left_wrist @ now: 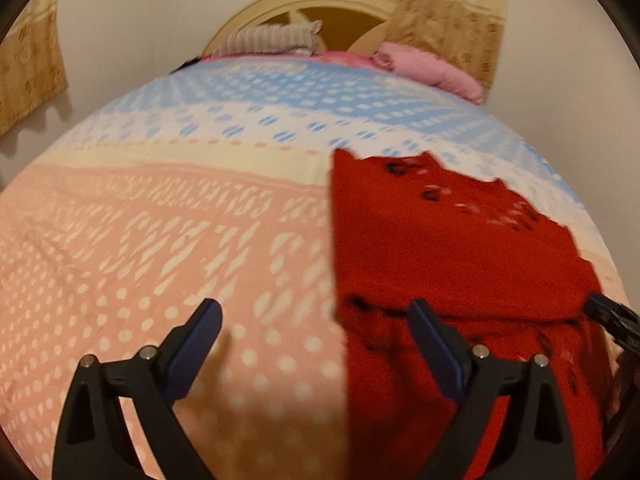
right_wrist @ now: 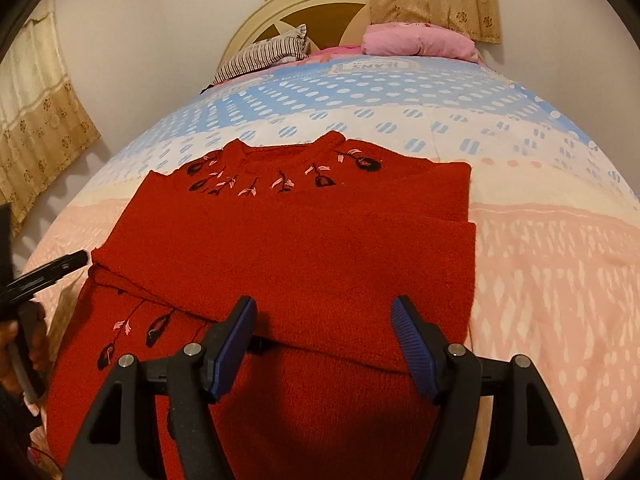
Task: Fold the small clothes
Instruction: 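Pull the folded side edge inward with the right tool and release it, then move both tools toward the sweater hem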
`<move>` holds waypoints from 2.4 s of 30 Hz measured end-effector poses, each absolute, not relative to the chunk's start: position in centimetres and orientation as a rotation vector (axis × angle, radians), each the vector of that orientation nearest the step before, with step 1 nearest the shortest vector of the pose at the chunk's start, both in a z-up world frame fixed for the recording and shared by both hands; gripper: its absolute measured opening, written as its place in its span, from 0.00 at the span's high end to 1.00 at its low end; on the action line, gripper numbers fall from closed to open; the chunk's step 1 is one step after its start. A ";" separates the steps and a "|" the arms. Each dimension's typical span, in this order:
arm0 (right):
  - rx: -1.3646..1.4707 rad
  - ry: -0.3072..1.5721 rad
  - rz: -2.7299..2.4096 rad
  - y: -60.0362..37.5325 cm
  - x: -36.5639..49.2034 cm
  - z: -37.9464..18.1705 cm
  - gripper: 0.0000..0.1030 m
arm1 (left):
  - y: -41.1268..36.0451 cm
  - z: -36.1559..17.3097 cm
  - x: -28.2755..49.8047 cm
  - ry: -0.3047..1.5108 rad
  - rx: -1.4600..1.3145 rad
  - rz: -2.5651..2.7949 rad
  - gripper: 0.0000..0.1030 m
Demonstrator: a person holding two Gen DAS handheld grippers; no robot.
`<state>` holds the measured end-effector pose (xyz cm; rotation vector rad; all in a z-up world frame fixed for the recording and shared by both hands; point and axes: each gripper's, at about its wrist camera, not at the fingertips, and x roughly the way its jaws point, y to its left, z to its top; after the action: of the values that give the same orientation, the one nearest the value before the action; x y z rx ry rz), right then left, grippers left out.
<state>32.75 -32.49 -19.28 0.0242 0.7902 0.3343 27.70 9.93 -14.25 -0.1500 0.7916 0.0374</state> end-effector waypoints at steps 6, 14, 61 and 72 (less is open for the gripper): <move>0.005 0.792 0.346 -32.2 31.1 -19.2 0.31 | 8.5 -12.3 24.8 0.753 -0.119 -0.003 0.07; -0.007 0.827 0.342 -32.6 28.3 -20.2 0.31 | 6.7 -13.2 22.4 0.767 -0.070 -0.009 0.07; -0.106 0.779 0.308 -33.1 15.3 -21.8 0.23 | 7.5 -17.1 7.3 0.936 -0.209 -0.144 0.34; -0.106 0.733 0.346 -33.8 13.4 -22.0 0.21 | 7.2 -17.3 5.0 0.945 -0.257 -0.137 0.46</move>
<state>13.36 -33.79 -22.01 -0.1055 0.7329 0.3460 5.04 7.21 -17.35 -0.2568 0.9449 -0.1374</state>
